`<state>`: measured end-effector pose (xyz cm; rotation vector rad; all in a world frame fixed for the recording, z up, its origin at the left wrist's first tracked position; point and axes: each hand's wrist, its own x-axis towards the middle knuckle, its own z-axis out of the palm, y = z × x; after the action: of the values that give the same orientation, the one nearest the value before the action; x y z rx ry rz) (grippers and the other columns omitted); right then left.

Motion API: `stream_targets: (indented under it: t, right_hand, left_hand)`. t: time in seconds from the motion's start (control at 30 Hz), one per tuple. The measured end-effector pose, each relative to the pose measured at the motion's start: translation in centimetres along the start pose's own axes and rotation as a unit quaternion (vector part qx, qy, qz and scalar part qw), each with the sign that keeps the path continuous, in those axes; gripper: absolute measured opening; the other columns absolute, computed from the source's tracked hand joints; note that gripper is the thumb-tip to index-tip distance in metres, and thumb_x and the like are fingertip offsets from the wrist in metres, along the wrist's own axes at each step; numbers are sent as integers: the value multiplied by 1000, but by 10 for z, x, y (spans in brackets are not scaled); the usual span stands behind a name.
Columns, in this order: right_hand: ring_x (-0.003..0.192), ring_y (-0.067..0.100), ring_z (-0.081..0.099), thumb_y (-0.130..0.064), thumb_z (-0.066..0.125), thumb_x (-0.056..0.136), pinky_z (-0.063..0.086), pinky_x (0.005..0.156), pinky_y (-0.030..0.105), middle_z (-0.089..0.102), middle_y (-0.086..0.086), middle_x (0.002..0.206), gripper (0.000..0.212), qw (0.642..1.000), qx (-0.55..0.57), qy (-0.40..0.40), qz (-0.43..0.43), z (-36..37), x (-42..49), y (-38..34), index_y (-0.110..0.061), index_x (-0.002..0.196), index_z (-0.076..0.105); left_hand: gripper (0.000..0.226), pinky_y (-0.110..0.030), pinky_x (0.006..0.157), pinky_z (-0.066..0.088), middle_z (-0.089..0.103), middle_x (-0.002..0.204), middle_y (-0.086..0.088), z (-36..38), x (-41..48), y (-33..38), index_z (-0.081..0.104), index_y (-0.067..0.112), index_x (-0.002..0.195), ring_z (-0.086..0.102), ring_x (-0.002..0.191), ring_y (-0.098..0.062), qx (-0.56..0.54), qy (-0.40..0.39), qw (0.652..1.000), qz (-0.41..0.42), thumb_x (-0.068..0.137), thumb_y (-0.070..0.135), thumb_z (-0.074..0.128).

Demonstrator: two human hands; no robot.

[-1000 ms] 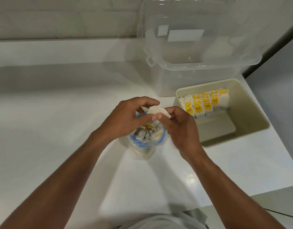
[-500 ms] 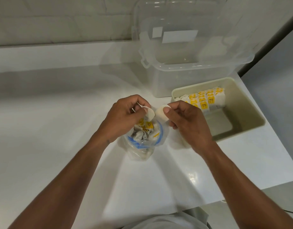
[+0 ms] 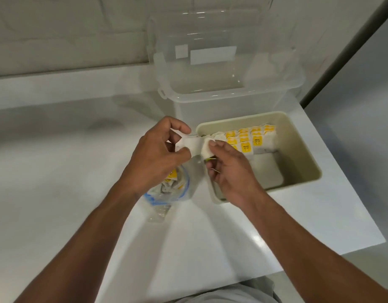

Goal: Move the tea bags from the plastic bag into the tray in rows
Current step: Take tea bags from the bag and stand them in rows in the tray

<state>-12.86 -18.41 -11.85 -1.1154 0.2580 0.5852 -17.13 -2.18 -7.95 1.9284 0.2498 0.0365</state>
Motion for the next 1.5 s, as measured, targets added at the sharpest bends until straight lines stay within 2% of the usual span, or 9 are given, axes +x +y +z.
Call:
stream_targets:
  t: [0.17,0.33,0.6,0.67,0.77,0.87,1.07,1.33,1.5]
  right_hand:
    - [54,10,52,-19,64,93,47,51,21,60,-2,66,7,996,63,-3,57,-16,9,-13,-20,86,64]
    - [55,7,51,-15,62,95,47,55,20,63,-3,73,5,989,-140,-42,-31,-64,17,-58,-17,96,67]
    - [63,10,63,-18,69,91,45,53,15,70,-2,75,5,904,-421,-52,-47,-130,32,-114,-16,96,70]
    - [67,6,64,-23,72,88,46,59,15,70,-12,75,3,858,-504,-54,-82,-141,35,-121,-22,91,73]
    - [80,4,61,-35,71,86,45,70,24,66,-22,80,1,699,-690,-19,-187,-153,39,-130,-35,86,72]
    - [93,11,62,-38,66,89,41,70,26,70,-17,96,12,612,-757,1,-230,-158,41,-138,-36,99,72]
    - [95,16,62,-38,64,88,37,69,27,71,-14,96,11,567,-793,4,-221,-167,54,-141,-39,98,70]
    - [98,19,53,-38,64,85,37,69,30,66,-8,98,10,491,-845,-48,-206,-163,53,-132,-41,92,70]
    - [99,24,48,-32,59,91,26,73,35,61,-5,99,13,352,-906,-29,-233,-152,63,-126,-32,95,72]
  left_hand:
    - [41,-54,80,53,66,86,5,24,11,8,61,41,107,67,75,-28,-2,6,1000,-4,71,22,69]
    - [34,-52,88,55,70,90,2,51,28,11,71,31,108,69,80,-23,-3,-19,1000,8,75,20,70]
    - [23,-43,87,56,76,87,1,92,66,21,78,23,100,72,85,-17,17,-79,997,4,82,9,79]
    - [21,-37,85,57,77,86,3,103,74,24,78,23,97,73,84,-14,33,-97,995,8,81,9,79]
    - [16,-25,77,56,77,87,6,121,87,24,78,21,95,72,82,-8,69,-118,991,8,82,11,79]
    - [14,-21,75,52,76,85,9,138,98,22,79,22,93,70,78,-2,133,-119,984,21,82,15,79]
    - [13,-33,83,56,75,86,11,160,110,18,77,30,88,69,83,-8,201,-110,973,35,79,20,77]
    - [14,-18,67,42,63,68,20,171,114,17,77,29,88,55,65,6,253,-194,947,35,76,23,82]
    - [13,-27,75,52,65,75,24,180,121,9,70,39,80,64,82,-7,329,-175,927,40,75,29,77]
